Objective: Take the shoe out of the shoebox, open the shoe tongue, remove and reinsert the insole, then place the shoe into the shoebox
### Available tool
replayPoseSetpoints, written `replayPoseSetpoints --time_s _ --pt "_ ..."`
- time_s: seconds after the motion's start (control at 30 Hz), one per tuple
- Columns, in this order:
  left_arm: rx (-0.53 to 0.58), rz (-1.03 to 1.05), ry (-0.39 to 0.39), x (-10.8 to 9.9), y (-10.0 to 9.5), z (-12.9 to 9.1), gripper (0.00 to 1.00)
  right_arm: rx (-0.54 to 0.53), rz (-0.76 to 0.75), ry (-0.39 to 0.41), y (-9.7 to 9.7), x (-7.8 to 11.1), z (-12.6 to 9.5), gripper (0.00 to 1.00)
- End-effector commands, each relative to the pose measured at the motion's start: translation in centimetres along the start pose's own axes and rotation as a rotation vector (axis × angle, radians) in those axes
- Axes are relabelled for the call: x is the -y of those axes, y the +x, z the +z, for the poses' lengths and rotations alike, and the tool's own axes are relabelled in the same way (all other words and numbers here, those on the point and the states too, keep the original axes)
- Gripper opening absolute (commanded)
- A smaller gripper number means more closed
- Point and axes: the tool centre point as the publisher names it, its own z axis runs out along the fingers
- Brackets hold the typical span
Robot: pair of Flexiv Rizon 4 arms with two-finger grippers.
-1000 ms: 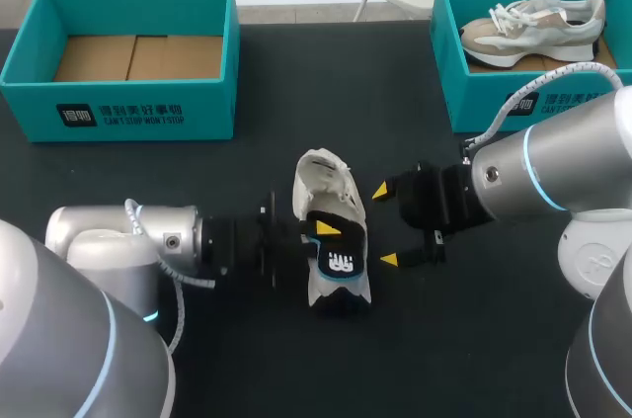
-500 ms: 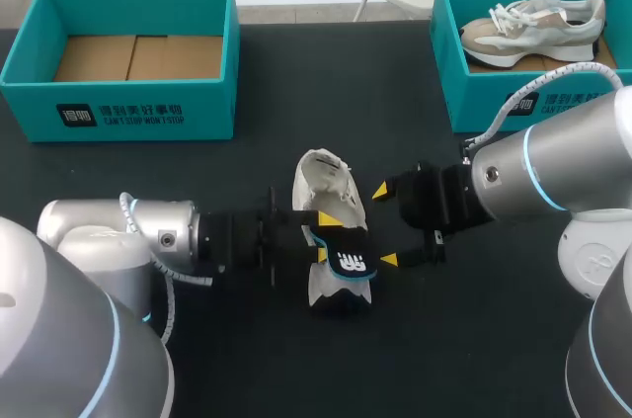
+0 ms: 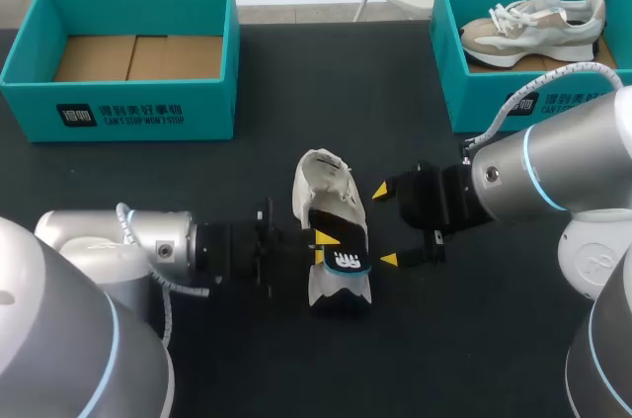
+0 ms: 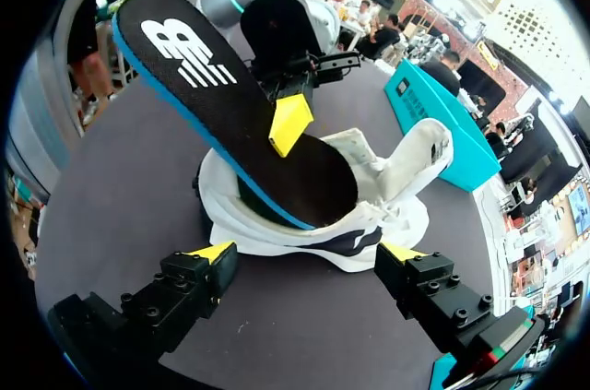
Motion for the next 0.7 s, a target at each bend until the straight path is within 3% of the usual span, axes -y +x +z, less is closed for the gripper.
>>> replayPoseSetpoints --time_s 0.03,0.33,0.5,0.53,0.57,0.63,0.7 --pt "-0.012 0.01 0.0 -1.6 -0.1 0.5 0.0 0.002 -0.001 0.001 0.1 -0.1 0.0 1.0" --pt "-0.01 0.018 -0.025 -3.9 -0.6 -0.1 0.0 0.002 -0.001 0.001 0.1 -0.1 0.0 1.0" --pt "-0.006 0.013 -0.025 -3.3 -0.7 -0.1 0.0 0.002 -0.001 0.001 0.1 -0.1 0.0 1.0" --pt "0.0 0.014 -0.014 -2.9 -0.8 -0.1 0.05 0.002 -0.001 0.001 0.1 -0.1 0.0 1.0" --pt "0.001 0.015 -0.012 -2.4 -0.8 -0.2 0.29 0.002 -0.001 0.001 0.1 -0.1 0.0 1.0" --pt "0.002 0.022 -0.01 -1.9 -0.9 -0.2 0.36 0.002 -0.001 0.001 0.1 -0.1 0.0 1.0" --pt "0.003 0.038 -0.008 -1.2 -1.1 -0.3 0.36 0.002 -0.001 0.001 0.1 -0.1 0.0 1.0"
